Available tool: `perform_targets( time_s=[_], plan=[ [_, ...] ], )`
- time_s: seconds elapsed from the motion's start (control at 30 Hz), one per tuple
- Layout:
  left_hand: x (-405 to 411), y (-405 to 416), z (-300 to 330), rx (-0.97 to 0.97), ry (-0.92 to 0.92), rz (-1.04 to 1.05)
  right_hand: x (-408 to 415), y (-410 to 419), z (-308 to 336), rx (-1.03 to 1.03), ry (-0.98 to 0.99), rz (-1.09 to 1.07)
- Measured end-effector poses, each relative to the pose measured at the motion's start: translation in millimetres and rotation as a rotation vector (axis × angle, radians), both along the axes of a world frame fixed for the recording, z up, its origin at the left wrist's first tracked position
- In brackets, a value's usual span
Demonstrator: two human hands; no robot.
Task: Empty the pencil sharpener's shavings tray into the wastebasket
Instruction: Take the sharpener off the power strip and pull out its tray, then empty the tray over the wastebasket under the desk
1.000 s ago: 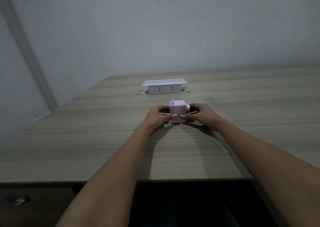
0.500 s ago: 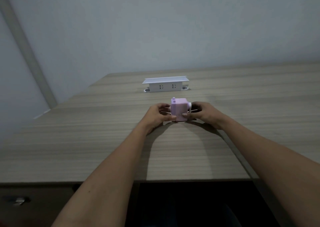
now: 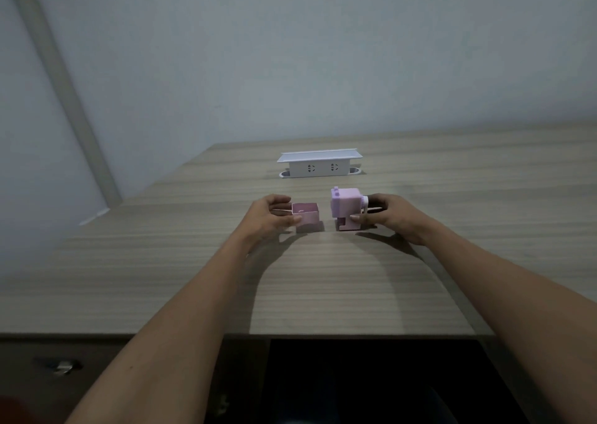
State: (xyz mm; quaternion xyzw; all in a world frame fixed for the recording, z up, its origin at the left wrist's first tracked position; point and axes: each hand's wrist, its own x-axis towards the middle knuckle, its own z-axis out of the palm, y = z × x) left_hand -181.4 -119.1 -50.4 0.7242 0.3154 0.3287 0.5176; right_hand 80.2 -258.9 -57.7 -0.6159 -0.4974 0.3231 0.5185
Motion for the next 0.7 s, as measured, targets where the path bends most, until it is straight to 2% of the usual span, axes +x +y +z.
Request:
perform_targets(
  time_s=[0.3, 0.7],
  plan=[
    [10, -15, 53, 0.067, -0.082, 0.000, -5, -19, 61, 0.096, -0.058, -0.033],
    [92, -80, 106, 0.150, -0.078, -0.239, 10, -84, 115, 0.140, -0.128, -0.104]
  ],
)
